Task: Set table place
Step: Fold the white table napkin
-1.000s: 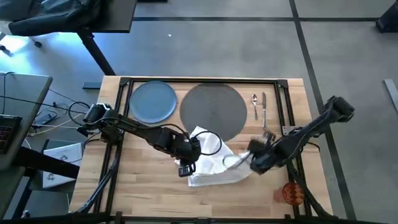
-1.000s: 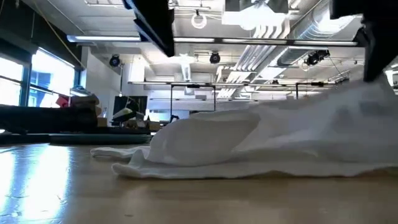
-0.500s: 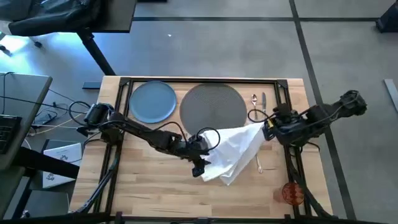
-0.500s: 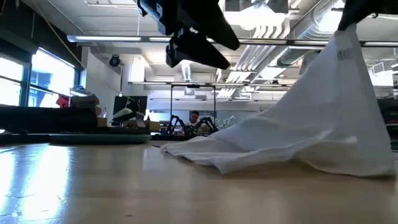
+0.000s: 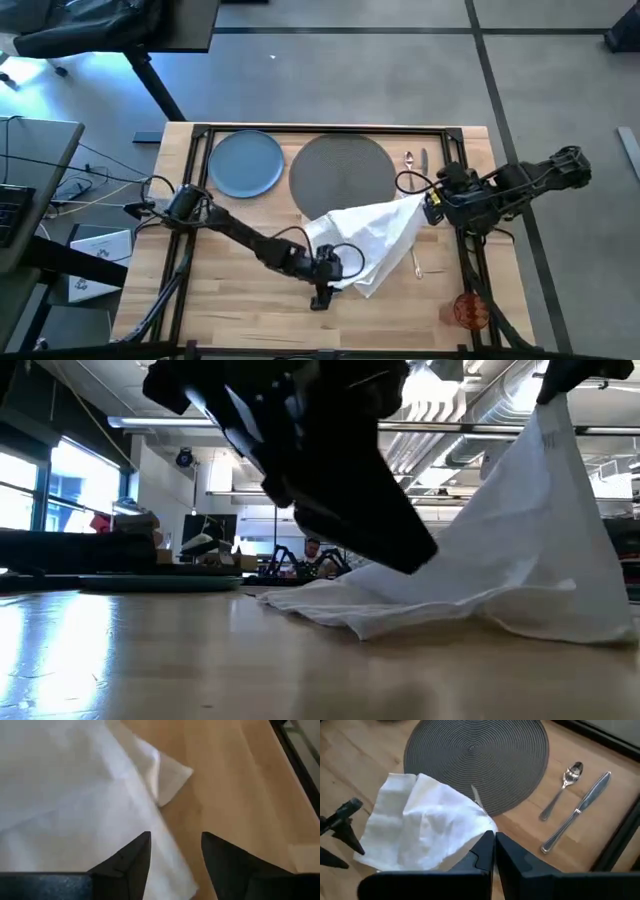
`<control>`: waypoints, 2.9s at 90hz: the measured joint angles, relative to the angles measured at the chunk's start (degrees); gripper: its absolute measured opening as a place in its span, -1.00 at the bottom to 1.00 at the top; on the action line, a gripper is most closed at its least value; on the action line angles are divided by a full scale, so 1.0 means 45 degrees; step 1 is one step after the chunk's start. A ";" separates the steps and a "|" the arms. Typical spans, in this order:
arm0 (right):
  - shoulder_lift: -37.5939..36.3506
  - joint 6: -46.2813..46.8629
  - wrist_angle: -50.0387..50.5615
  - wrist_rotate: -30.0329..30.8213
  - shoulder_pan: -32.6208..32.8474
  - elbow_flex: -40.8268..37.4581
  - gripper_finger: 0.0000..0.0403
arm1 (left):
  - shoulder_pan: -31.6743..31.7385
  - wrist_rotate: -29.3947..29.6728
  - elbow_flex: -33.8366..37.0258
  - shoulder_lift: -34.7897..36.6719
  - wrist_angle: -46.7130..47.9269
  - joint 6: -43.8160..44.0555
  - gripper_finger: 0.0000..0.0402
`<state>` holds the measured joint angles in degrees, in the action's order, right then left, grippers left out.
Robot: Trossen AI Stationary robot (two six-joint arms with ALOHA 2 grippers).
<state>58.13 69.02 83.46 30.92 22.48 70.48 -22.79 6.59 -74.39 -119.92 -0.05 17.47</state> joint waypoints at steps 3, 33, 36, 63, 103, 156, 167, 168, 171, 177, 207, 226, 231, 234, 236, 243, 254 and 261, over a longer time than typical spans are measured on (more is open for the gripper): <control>0.0000 -0.0074 -0.0004 -0.0001 0.0000 0.0000 -1.00 | -0.0075 0.0042 -0.0289 -0.0207 0.0726 0.0100 -0.22; 0.0000 -0.0117 -0.0043 0.0015 0.0010 -0.0005 -1.00 | -0.0364 0.1312 -0.2255 -0.0335 0.5667 0.1113 -0.88; 0.0000 -0.0122 -0.0057 0.0010 0.0010 -0.0005 -1.00 | -0.0379 0.1344 -0.2424 -0.0245 0.5889 0.1100 -0.94; 0.0005 -0.0837 -0.0257 -0.0290 0.0010 -0.0010 -1.00 | -0.0393 0.0240 -0.2646 -0.0293 0.5906 0.0956 -0.84; 0.0005 -0.1121 -0.0321 -0.0512 0.0015 -0.0010 -1.00 | -0.0335 0.0177 -0.2608 -0.0308 0.6907 0.0969 -0.97; 0.0339 -0.3665 -0.6292 -0.3691 0.1993 -0.4164 -0.99 | 0.0450 0.3588 -0.2642 0.3683 0.9853 0.6182 -1.00; 0.0340 -0.3852 -0.7506 -0.4785 0.2247 -0.5619 -0.87 | 0.1164 0.5184 -0.2628 0.4424 1.0727 0.7063 -1.00; 0.0340 -0.3896 -0.7620 -0.4840 0.2269 -0.5740 -0.85 | 0.1244 0.5285 -0.2628 0.4483 1.0792 0.7091 -1.00; 0.0340 -0.4036 -0.8021 -0.4910 0.2326 -0.6114 -0.79 | 0.1495 0.5511 -0.2628 0.4656 1.0921 0.7082 -1.00; 0.0340 -0.4494 -0.9088 -0.4922 0.2429 -0.6795 -0.63 | 0.1968 0.5701 -0.2628 0.4993 1.1109 0.6701 -1.00; 0.0866 -0.8994 -1.3419 -0.4161 0.2458 -0.9221 0.11 | 0.2872 0.2429 -0.2632 0.5480 1.1000 0.3122 -1.00; 0.3399 -1.2432 -1.5711 -0.2589 0.2395 -0.9262 0.03 | 0.2481 0.1618 -0.2632 0.5474 1.1054 0.3607 -1.00; 0.4146 -1.2722 -1.6128 -0.2331 0.2298 -0.9262 -0.03 | 0.2362 0.1515 -0.2632 0.5469 1.1056 0.3887 -1.00; 0.4567 -1.2771 -1.6315 -0.2290 0.2226 -0.9262 -0.07 | 0.2292 0.1405 -0.2632 0.5469 1.1049 0.3999 -1.00; 0.4837 -1.2779 -1.6453 -0.2293 0.2174 -0.9262 -0.10 | 0.2240 0.1330 -0.2632 0.5473 1.1041 0.4051 -1.00; 0.5527 -1.2780 -1.6836 -0.2526 0.2051 -0.9262 -0.22 | 0.2046 0.1136 -0.2632 0.5469 1.1049 0.4103 -1.00; 0.6030 -1.2789 -1.7087 -0.2778 0.1967 -0.9008 -0.41 | 0.1732 0.0909 -0.2632 0.5474 1.1049 0.4090 -1.00; 0.6096 -1.2791 -1.6980 -0.2801 0.1946 -0.8813 -0.55 | 0.1555 0.0896 -0.2632 0.5471 1.1049 0.4088 -1.00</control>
<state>85.56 11.46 7.05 18.31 31.24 30.82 -15.79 10.62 -86.24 -95.30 49.67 35.87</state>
